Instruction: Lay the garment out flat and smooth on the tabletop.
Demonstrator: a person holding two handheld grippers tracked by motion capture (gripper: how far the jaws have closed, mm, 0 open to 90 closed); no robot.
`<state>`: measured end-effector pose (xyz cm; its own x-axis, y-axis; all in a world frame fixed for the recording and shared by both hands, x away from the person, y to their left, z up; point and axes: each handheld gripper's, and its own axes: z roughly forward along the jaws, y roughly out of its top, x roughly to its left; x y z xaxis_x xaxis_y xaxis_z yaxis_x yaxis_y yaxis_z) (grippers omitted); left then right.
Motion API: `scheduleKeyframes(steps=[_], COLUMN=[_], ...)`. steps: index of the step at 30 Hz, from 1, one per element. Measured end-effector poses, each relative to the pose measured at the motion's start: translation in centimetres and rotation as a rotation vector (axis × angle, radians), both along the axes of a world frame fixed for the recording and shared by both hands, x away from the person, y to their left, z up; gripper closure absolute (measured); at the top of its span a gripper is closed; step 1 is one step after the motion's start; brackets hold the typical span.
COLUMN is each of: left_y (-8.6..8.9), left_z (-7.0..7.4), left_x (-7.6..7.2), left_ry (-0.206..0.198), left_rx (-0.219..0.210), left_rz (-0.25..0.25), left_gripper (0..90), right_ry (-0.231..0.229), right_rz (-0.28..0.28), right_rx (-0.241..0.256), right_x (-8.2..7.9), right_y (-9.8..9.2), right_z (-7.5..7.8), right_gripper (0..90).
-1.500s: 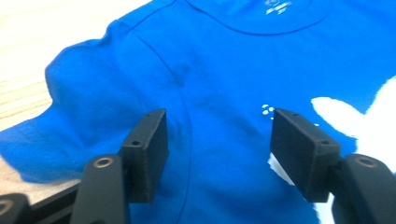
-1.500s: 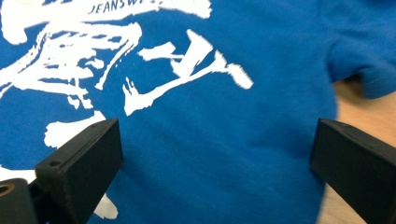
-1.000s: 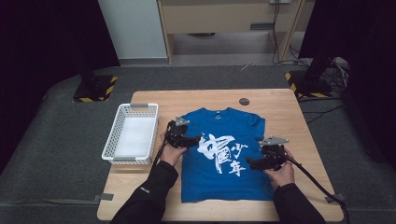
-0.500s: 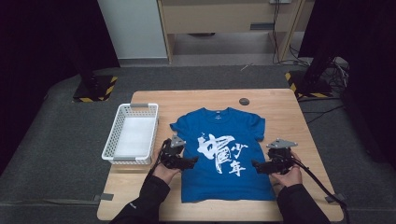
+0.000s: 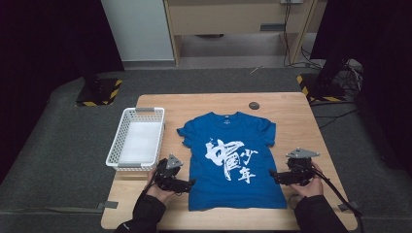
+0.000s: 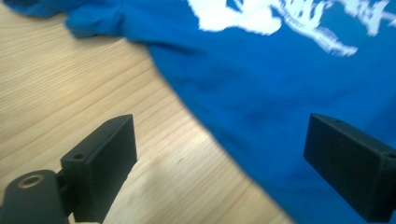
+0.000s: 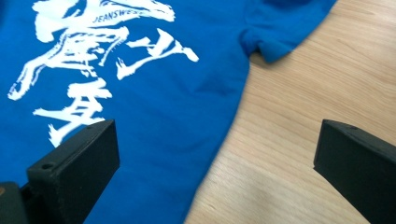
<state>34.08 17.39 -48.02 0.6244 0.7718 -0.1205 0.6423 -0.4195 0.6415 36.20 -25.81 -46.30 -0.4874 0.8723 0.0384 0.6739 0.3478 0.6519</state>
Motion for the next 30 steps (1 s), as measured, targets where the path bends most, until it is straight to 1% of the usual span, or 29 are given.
scheduleKeyframes(steps=[2,5,7,8,14,16,20,23,26,28,30], left_y=[0.5,1.2,1.6,1.6,3.1,3.6,4.6,5.0,5.4,5.5,5.9], left_z=[-0.1,-0.4,-0.6,-0.6,-1.1,-1.2,-1.3,-1.4,-1.3,-1.3,-1.3], left_x=[-0.3,-0.7,-0.9,-0.9,-1.5,-1.6,-1.7,-2.0,-2.2,-2.3,-2.5], left_ry=[0.004,0.027,0.040,0.040,0.069,0.077,0.084,0.090,0.074,0.069,0.068], left_rx=[0.011,0.026,0.045,0.045,0.074,0.078,0.089,0.098,0.123,0.129,0.130], left_rz=[0.006,0.018,0.023,0.023,0.036,0.044,0.058,0.061,0.049,0.050,0.057], left_gripper=[7.7,7.2,6.5,6.5,4.8,4.6,3.8,3.0,1.6,1.2,1.2], right_ry=[-0.003,0.007,0.006,0.006,0.020,0.032,0.053,0.063,0.061,0.065,0.057], right_rz=[-0.007,-0.017,-0.024,-0.024,-0.037,-0.044,-0.049,-0.052,-0.041,-0.039,-0.033], right_rx=[-0.011,-0.012,-0.017,-0.017,-0.020,-0.023,-0.033,-0.039,-0.038,-0.043,-0.059], right_x=[-0.1,-0.1,-0.1,-0.1,0.0,0.1,0.2,0.2,0.1,0.1,0.0], right_y=[-0.3,-0.6,-0.9,-0.9,-1.9,-2.0,-2.2,-2.4,-2.5,-2.5,-2.6], right_z=[-0.1,-0.2,-0.3,-0.3,-0.8,-1.0,-1.4,-1.6,-1.7,-1.8,-2.0], right_gripper=[0.5,0.5,0.5,0.5,0.5,0.5,0.5,0.5,0.5,0.5,0.5])
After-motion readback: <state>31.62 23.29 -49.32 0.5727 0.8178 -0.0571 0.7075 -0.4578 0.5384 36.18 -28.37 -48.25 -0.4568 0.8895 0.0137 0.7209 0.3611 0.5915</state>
